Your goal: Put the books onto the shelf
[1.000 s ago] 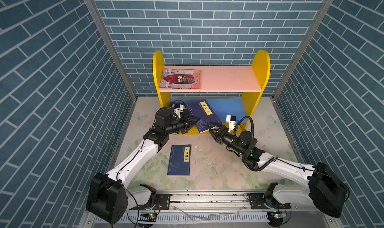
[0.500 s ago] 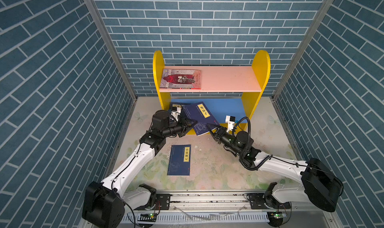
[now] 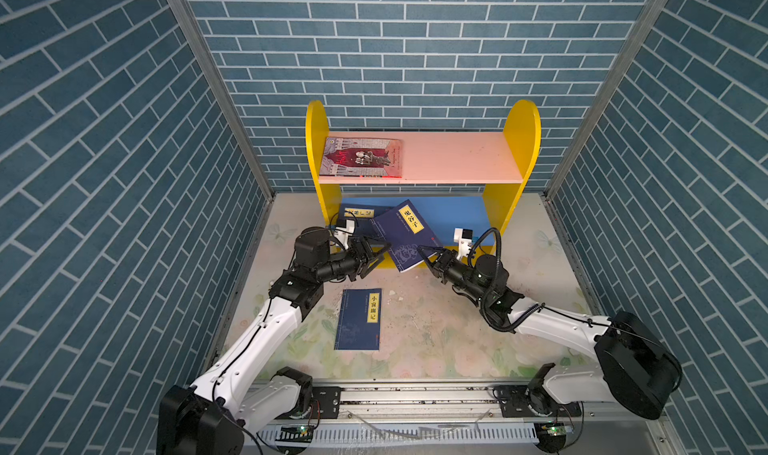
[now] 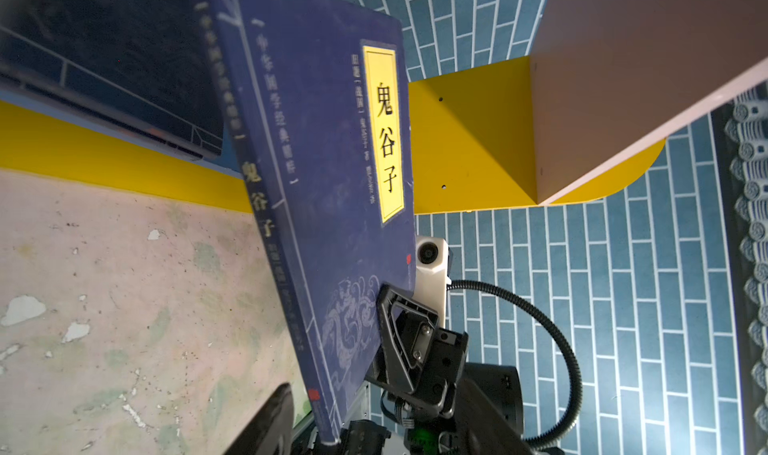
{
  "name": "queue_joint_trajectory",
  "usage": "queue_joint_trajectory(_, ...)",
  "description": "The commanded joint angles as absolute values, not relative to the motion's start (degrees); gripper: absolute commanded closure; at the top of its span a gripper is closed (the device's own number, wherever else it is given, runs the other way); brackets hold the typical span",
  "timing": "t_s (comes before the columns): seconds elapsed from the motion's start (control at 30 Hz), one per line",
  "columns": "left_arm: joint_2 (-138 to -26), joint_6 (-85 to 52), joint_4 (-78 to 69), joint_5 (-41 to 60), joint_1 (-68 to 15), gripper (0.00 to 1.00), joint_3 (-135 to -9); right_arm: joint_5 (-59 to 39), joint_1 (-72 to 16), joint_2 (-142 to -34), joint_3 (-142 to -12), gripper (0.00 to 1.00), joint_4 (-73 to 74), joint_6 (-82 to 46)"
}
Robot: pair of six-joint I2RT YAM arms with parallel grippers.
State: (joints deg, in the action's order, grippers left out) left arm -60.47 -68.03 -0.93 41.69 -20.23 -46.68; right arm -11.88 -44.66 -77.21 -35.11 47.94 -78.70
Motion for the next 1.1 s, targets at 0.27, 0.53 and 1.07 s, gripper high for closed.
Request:
queue_joint_trajectory(0.27,-61.09,-65.7,2.44,43.28,-19.78,0.33,-46.8,-31.6,-40.3,-80.16,-43.53,1.0,45.95,-82.75)
queue_joint_trajectory(0.53,-62.21,-66.75,-0.2,43.61,-19.61,0.36,-46.64,-40.1,-39.56,-84.33,-50.42,1.0,43.2,-82.35)
queue_joint_trajectory(1.07,-63.45,-71.71,-1.5,43.36,-17.13,0.97,-47.58,-51.48,-36.39,-90.64,-56.37,0.94,42.8,-82.88)
